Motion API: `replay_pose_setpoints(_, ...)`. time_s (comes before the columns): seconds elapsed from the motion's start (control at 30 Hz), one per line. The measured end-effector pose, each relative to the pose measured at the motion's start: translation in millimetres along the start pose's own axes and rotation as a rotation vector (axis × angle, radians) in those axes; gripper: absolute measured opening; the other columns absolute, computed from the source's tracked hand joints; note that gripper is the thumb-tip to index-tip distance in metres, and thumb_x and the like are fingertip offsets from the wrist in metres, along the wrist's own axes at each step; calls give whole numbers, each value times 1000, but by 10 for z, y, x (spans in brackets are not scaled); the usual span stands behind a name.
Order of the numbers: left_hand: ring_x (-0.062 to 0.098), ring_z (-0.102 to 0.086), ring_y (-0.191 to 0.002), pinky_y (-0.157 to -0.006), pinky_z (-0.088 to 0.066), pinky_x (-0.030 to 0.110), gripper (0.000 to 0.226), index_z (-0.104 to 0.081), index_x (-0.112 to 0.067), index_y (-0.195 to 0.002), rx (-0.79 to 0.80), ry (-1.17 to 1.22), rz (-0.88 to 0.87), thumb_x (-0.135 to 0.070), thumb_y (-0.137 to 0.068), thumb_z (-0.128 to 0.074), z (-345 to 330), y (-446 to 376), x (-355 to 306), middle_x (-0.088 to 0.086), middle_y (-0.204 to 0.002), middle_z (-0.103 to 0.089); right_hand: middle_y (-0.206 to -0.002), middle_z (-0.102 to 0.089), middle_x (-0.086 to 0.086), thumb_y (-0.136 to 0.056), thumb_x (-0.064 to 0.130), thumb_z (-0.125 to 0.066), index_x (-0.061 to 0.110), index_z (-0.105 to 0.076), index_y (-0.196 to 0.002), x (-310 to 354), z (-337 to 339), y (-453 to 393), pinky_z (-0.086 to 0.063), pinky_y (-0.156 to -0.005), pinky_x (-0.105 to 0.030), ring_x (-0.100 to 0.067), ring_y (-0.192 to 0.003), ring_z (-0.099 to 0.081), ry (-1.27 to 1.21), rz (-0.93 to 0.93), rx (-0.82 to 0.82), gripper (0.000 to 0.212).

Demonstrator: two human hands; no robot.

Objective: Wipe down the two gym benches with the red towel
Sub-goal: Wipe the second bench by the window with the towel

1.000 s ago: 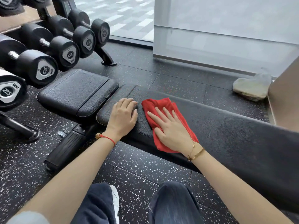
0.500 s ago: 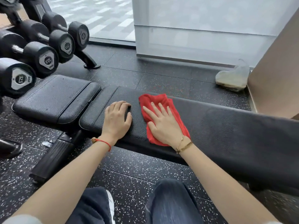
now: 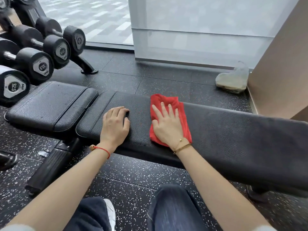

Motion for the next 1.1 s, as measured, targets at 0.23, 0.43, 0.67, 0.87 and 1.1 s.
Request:
replay_pose_setpoints(0.23, 27, -50, -122, -106, -35, 45, 48, -63, -16, -118, -24, 33, 2, -32, -86, -31, 9, -8, 4, 4, -128, -61, -163, -14, -6, -96, 37, -34, 31, -20, -154, 514, -125, 207, 3, -122, -45, -27, -150, -8, -66, 63, -32, 60)
replay_pose_setpoints(0.43, 25, -49, -125, -109, -34, 44, 41, -62, -15, -121, -18, 19, -20, -24, -89, -38, -4, 8, 16, 4, -130, -60, -162, -18, 0, -95, 39, -34, 36, -22, -153, -236, 14, 351, -2, -123, -42, -24, -150, -13, -51, 57, -54, 59)
replay_pose_setpoints(0.67, 25, -49, -124, -109, -34, 45, 40, -63, -15, -118, -39, 27, 0, -26, -89, -38, 6, 12, -9, 4, -128, -61, -164, -8, -4, -98, 37, -33, 33, -16, -154, -91, 67, -152, 2, -122, -47, -28, -150, -6, -41, -91, -4, 59)
replay_pose_setpoints(0.87, 28, -50, -124, -109, -34, 45, 46, -63, -14, -119, -27, 21, -1, -30, -88, -33, 4, 14, -10, 5, -129, -61, -161, -22, 0, -93, 37, -39, 35, -27, -152, 273, -50, 541, -3, -122, -44, -26, -149, -16, -95, 257, -39, 60)
replay_pose_setpoints(1.1, 28, -50, -125, -109, -33, 43, 51, -63, -11, -120, -22, 16, 9, -30, -87, -30, 23, 23, -47, 7, -130, -61, -162, -16, -6, -94, 37, -33, 31, -21, -154, 466, -141, 477, 1, -122, -46, -29, -150, -9, -71, 20, -75, 61)
Point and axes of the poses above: each hand's wrist, its own y-axis away from the middle knuckle, its own z-axis out of the back of the hand, x = y × z, the point moved 2 cm from there along -y, towards the middle knuckle
